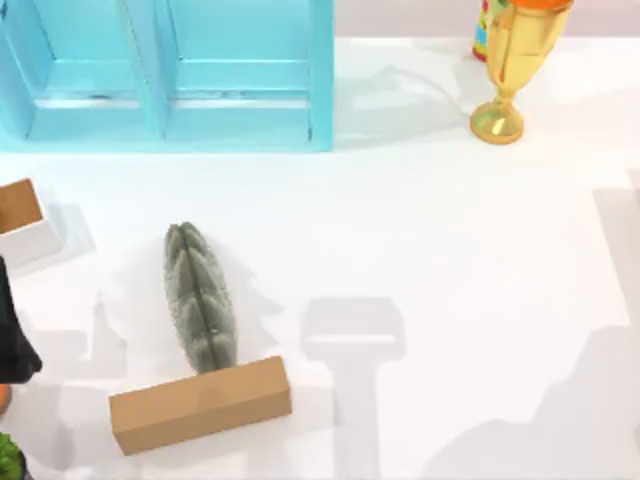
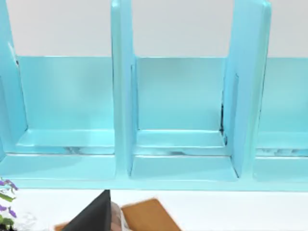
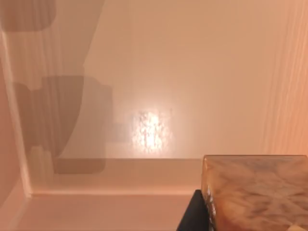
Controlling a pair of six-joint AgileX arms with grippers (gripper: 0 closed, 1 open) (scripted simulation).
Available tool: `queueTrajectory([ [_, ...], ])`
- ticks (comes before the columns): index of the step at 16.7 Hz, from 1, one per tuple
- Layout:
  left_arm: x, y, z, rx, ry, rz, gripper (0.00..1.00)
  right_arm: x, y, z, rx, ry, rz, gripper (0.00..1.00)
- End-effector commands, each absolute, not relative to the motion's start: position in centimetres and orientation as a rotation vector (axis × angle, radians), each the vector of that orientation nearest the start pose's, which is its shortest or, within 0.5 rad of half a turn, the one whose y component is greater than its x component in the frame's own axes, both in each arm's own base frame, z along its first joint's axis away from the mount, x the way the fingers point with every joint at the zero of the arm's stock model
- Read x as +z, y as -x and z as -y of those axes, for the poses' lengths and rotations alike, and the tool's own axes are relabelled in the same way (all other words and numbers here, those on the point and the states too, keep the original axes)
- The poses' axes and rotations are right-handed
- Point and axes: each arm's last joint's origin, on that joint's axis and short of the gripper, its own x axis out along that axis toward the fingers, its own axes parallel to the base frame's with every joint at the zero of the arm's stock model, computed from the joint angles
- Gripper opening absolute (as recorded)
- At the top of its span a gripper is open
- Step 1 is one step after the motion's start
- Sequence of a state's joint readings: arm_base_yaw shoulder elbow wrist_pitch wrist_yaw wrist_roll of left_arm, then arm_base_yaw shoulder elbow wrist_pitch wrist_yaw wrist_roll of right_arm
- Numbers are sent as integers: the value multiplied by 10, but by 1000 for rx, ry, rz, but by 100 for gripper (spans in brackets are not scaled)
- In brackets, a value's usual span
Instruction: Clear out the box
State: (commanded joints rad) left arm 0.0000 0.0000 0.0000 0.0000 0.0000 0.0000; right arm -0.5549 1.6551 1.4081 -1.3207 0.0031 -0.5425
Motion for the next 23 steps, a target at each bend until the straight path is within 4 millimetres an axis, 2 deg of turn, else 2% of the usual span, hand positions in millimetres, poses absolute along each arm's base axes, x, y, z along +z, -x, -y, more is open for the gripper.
queueTrajectory([
  [6, 160, -106, 1, 0, 0, 0, 100, 260, -262, 153, -11, -3, -1564, 0],
  [9, 160, -106, 1, 0, 0, 0, 100, 252, -284, 130, -13, 14, -1523, 0],
  [11, 160, -106, 1, 0, 0, 0, 100, 244, -305, 98, 2, 33, -1487, 0],
  [13, 160, -106, 1, 0, 0, 0, 100, 236, -321, 55, 30, 48, -1453, 0],
  [15, 160, -106, 1, 0, 0, 0, 100, 226, -329, 9, 62, 52, -1431, 0],
  [17, 160, -106, 1, 0, 0, 0, 100, 217, -326, -35, 86, 47, -1427, 0],
  [19, 160, -106, 1, 0, 0, 0, 100, 205, -316, -69, 92, 37, -1450, 0],
  [21, 160, -106, 1, 0, 0, 0, 100, 191, -303, -89, 69, 21, -1494, 0],
  [23, 160, -106, 1, 0, 0, 0, 100, 179, -291, -97, 28, 5, -1539, 0],
])
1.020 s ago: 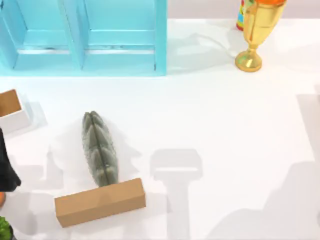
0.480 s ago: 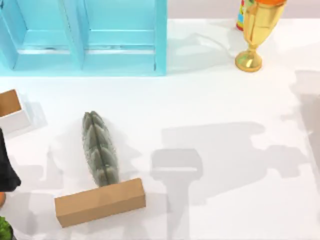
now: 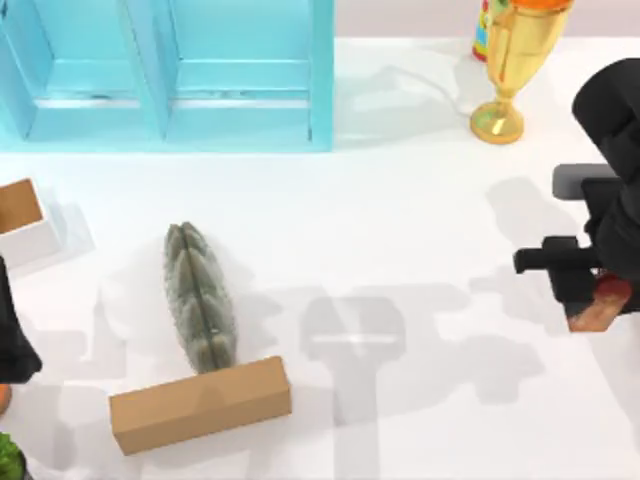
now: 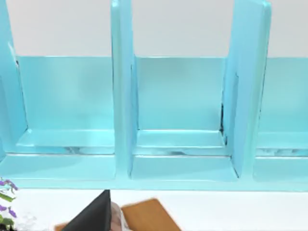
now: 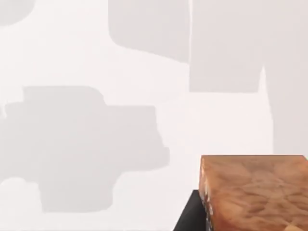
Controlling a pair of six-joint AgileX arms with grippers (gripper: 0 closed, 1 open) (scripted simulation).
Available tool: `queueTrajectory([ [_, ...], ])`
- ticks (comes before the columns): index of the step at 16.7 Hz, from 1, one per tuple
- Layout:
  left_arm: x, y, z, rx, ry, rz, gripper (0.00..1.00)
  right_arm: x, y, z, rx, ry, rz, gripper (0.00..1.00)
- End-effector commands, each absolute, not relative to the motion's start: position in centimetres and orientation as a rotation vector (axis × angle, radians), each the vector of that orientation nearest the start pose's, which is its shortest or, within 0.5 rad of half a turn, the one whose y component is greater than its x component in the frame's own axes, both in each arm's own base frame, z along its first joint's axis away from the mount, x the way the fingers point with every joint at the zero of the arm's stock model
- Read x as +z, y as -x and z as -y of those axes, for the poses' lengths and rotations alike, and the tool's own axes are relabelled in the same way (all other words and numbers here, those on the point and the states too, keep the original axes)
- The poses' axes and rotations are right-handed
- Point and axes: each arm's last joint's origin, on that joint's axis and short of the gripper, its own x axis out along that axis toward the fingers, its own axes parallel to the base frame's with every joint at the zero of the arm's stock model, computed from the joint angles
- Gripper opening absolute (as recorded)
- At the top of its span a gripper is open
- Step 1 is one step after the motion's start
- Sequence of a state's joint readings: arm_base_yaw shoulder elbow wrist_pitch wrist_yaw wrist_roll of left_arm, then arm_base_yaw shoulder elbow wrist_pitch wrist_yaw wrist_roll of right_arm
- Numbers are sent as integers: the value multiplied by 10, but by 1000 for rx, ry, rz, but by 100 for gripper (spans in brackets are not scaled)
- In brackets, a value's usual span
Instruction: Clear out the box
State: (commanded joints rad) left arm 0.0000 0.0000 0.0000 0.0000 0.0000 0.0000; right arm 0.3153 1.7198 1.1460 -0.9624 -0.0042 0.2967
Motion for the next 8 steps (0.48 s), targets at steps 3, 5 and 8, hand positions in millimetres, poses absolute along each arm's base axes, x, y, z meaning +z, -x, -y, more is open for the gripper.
queueTrajectory([
  [3, 160, -106, 1, 0, 0, 0, 100, 173, -284, -98, -8, -7, -1569, 0],
  [5, 160, -106, 1, 0, 0, 0, 100, 173, -284, -98, -8, -7, -1569, 0],
  [8, 160, -106, 1, 0, 0, 0, 100, 172, -285, -97, -9, -13, -1569, 0],
])
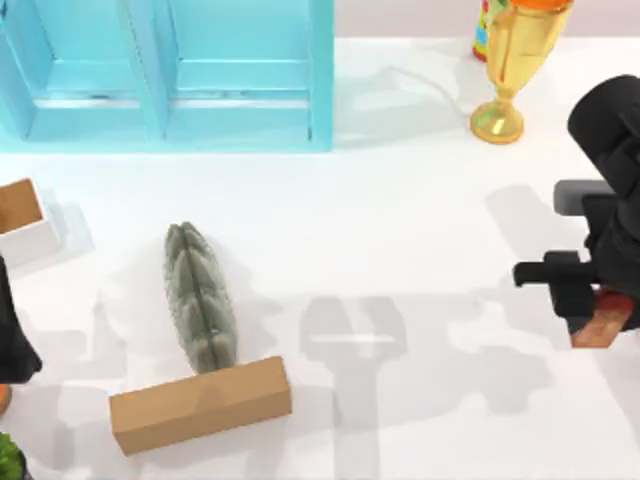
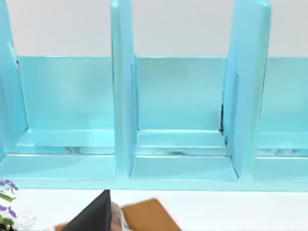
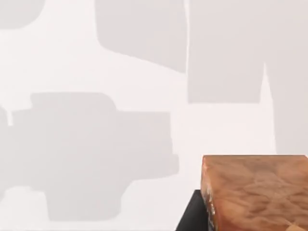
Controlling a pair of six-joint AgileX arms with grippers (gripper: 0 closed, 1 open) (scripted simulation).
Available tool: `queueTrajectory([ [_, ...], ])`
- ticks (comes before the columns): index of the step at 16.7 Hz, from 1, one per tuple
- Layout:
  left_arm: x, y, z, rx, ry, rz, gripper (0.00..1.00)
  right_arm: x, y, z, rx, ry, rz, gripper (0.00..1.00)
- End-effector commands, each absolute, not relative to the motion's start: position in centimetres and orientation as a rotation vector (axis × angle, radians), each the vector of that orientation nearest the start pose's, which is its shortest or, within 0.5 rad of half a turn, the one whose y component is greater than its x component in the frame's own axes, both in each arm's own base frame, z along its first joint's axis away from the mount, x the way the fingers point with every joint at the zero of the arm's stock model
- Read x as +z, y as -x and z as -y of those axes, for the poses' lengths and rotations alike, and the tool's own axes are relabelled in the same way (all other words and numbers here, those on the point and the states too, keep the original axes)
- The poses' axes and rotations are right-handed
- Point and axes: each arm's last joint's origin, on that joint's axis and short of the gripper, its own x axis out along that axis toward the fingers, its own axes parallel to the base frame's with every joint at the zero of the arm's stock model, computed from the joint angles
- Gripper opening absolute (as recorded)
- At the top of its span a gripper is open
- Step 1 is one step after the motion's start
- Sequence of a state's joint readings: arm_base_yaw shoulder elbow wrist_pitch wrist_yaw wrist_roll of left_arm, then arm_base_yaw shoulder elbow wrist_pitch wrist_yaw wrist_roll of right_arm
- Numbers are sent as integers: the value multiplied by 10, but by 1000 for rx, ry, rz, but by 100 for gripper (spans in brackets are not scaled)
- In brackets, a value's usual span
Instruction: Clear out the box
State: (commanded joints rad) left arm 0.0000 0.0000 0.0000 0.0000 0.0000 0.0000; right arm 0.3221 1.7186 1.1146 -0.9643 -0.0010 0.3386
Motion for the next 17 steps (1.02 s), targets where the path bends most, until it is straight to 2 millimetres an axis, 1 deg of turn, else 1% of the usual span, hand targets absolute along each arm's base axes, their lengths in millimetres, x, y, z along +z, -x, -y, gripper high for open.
queueTrajectory([
  [2, 160, -106, 1, 0, 0, 0, 100, 164, -285, -97, -9, -12, -1568, 0],
  [6, 160, -106, 1, 0, 0, 0, 100, 138, -285, -98, -8, -9, -1567, 0],
  [8, 160, -106, 1, 0, 0, 0, 100, 129, -284, -98, -8, -7, -1569, 0],
  [12, 160, -106, 1, 0, 0, 0, 100, 128, -284, -98, -8, -7, -1569, 0],
  [17, 160, -106, 1, 0, 0, 0, 100, 128, -284, -98, -8, -7, -1569, 38],
])
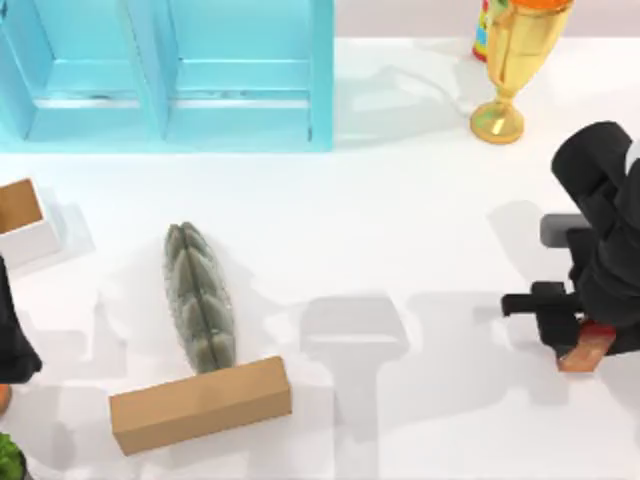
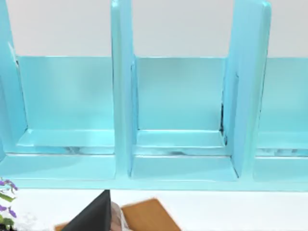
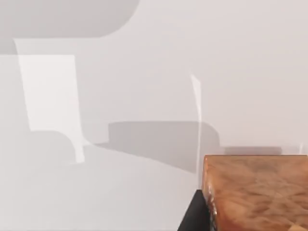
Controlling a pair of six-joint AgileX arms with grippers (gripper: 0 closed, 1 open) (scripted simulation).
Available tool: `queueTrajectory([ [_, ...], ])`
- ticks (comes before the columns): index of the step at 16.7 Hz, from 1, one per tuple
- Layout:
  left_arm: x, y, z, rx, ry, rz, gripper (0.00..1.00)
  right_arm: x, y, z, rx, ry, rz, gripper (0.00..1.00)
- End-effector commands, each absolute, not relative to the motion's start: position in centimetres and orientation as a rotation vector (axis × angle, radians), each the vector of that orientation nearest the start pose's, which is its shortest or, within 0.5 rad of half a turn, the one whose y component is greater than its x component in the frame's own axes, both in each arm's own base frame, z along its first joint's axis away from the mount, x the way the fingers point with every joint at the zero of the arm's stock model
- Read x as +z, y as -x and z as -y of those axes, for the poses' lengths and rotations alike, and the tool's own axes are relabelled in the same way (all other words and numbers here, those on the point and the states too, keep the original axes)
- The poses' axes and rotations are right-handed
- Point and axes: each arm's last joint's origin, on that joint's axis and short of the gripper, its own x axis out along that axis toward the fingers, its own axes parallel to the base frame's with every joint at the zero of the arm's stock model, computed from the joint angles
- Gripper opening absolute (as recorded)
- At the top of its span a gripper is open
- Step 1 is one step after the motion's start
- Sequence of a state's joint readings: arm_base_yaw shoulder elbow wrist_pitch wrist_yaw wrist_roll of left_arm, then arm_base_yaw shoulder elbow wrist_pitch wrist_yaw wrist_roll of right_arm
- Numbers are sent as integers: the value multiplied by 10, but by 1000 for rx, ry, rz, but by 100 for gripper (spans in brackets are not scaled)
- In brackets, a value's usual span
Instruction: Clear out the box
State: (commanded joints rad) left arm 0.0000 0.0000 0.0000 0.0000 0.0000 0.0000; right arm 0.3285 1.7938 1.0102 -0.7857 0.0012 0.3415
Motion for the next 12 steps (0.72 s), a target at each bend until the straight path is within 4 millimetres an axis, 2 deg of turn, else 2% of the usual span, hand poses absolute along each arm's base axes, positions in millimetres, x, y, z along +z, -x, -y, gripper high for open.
queueTrajectory([
  [8, 160, -106, 1, 0, 0, 0, 100, 128, -284, -98, -8, -7, -1569, 98],
  [12, 160, -106, 1, 0, 0, 0, 100, 128, -284, -98, -8, -7, -1569, 100],
])
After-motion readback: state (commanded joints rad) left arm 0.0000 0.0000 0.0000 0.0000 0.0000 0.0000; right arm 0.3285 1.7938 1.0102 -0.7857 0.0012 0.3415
